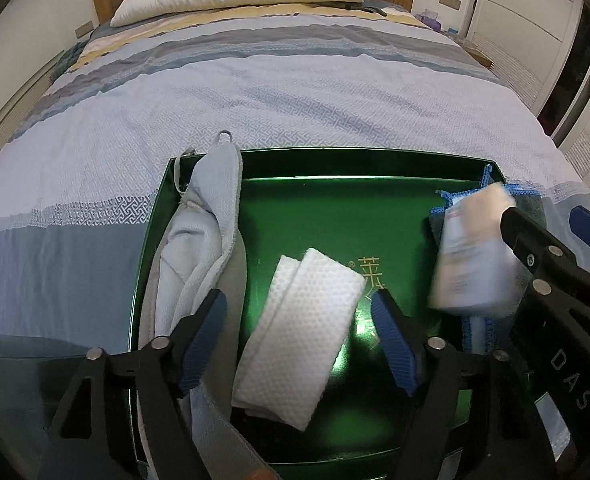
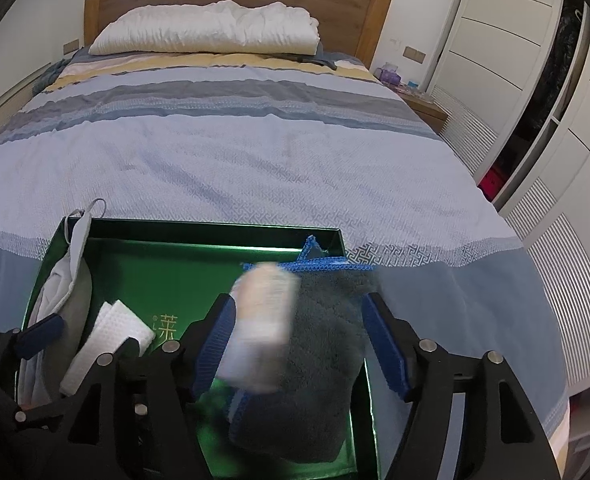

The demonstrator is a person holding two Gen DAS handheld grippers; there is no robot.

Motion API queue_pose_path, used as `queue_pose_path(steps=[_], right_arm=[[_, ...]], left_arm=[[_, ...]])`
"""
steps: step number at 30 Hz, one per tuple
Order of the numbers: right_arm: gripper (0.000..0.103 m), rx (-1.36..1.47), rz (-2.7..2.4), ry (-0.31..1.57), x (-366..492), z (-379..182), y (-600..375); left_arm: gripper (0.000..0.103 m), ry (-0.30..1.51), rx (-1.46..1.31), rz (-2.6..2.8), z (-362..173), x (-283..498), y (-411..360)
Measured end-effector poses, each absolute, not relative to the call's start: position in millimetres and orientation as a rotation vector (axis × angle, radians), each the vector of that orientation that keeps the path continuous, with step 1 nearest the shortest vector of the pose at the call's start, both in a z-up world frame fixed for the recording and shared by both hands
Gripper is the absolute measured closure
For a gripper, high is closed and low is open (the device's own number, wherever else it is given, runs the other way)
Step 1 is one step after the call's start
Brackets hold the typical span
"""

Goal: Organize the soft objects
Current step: 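Open the left tool releasing the white cloth while the right tool releases the tissue pack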

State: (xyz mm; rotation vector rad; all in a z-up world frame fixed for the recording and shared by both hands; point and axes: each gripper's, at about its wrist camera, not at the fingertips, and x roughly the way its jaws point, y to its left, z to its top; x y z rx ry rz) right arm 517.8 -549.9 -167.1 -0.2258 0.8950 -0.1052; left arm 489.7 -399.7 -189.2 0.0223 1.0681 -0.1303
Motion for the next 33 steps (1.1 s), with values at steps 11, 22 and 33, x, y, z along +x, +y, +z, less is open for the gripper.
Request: queue_pose_path(steps=[11,22,33], right_arm=[[0.032,-0.221,-0.112,0.892,514.2,-162.1,-548.1],[0.032,-0.215,-0.12,0.887,512.1,-159.3,-547.8],[0.032,-0.185,-0.148,0.879,505.9,-150.9,-556.5]], left_arm=[[0.025,1.059,0.018,-0.136,-186.3,488.3,-401.2],[0.025,1.033,0.041,-0.099,-182.1,485.4,-400.6],[0.002,0.977,0.05,-0.093,-164.9,479.9,-400.7]])
